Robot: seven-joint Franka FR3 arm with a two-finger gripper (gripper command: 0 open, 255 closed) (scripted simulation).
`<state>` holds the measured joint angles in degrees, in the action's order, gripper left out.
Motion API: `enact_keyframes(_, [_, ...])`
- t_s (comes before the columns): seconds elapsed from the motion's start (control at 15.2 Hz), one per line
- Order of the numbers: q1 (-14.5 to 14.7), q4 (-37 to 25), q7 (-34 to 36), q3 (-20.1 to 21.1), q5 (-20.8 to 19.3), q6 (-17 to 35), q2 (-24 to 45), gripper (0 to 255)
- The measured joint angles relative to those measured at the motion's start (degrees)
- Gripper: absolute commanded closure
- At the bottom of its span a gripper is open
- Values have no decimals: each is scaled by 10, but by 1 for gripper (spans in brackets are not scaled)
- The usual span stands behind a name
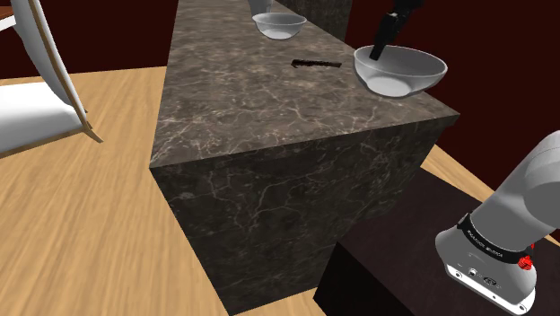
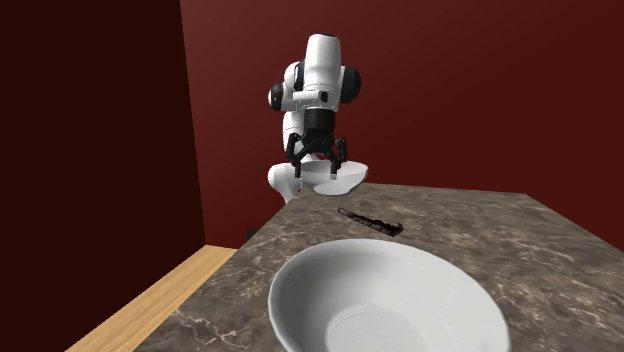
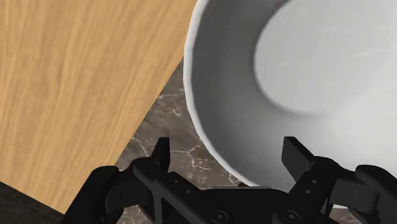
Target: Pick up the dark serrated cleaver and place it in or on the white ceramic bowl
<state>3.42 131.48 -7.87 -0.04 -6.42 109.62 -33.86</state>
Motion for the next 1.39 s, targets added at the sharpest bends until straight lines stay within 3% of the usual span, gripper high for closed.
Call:
enact_keyframes(0.66, [25, -58, -55, 39, -78, 159, 123, 0])
enact_keyframes(1.06, [20, -42, -52, 37, -88, 205, 149, 0])
enact_keyframes(1.39, [20, -40, -51, 36, -90, 211, 153, 0])
